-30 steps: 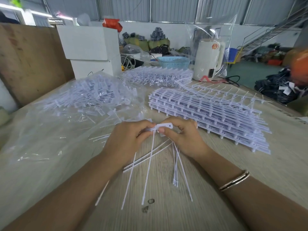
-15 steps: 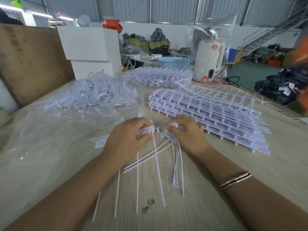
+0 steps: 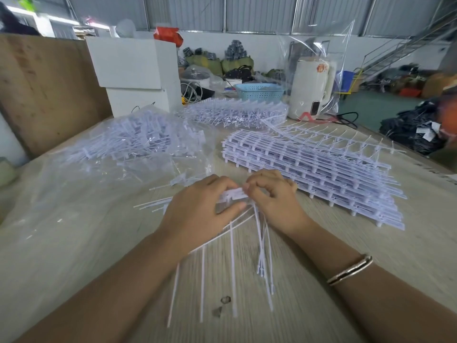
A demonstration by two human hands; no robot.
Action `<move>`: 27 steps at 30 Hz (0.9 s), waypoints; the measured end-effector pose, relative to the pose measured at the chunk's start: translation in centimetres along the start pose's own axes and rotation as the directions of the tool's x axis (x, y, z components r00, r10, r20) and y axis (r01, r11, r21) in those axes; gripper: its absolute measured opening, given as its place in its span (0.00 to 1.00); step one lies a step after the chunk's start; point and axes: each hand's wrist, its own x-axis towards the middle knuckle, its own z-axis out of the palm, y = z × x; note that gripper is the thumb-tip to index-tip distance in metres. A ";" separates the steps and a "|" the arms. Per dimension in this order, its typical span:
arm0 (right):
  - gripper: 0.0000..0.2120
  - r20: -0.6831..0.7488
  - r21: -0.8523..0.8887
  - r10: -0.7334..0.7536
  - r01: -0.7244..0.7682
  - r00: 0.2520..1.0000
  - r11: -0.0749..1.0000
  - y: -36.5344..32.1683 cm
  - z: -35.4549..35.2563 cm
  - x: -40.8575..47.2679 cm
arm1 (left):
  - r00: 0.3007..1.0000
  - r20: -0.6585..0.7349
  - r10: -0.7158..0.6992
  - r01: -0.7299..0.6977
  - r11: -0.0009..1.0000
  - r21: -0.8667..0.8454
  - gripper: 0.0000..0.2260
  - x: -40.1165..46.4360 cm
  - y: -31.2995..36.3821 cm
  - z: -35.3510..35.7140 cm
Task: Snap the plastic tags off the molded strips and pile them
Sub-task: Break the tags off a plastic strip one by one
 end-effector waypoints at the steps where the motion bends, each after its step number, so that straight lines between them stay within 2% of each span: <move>1: 0.14 -0.025 0.017 0.020 -0.020 0.999 1.000 0.1 -0.2 0.1 | 1.000 0.002 -0.010 0.010 1.000 0.007 0.11 0.0 -0.3 -0.1; 5: 0.18 -0.073 0.061 0.086 -0.081 0.994 0.995 0.7 -0.4 0.2 | 0.999 0.037 -0.002 0.000 0.999 0.044 0.14 -0.1 -0.9 -0.3; 10: 0.10 0.042 0.109 0.041 -0.045 0.998 0.993 0.5 -0.1 -0.3 | 0.997 0.025 0.068 -0.070 0.990 0.120 0.09 0.1 -0.7 0.0; 13: 0.07 0.133 0.179 0.023 -0.047 0.991 0.983 0.3 -0.2 -0.2 | 0.998 0.008 0.070 -0.070 0.987 0.144 0.12 0.1 -0.9 -0.2; 16: 0.04 0.097 0.150 -0.035 0.020 0.995 0.988 0.3 -0.2 0.0 | 0.993 0.026 0.112 -0.115 0.981 0.155 0.12 -0.1 -1.1 -0.3; 19: 0.03 0.032 0.078 -0.116 0.114 0.993 0.990 0.0 -0.4 -0.2 | 0.998 0.035 0.042 -0.045 0.994 0.104 0.13 -0.1 -1.2 -0.1; 23: 0.03 -0.019 -0.013 -0.139 0.139 0.990 0.990 -0.3 -0.5 -0.3 | 0.999 0.031 -0.024 0.023 1.000 0.009 0.14 0.0 -1.7 0.2; 27: 0.03 -0.052 -0.021 -0.178 0.178 0.983 0.984 -0.4 -0.4 -0.3 | 0.998 0.026 -0.063 0.065 0.994 -0.088 0.14 0.1 -1.7 0.3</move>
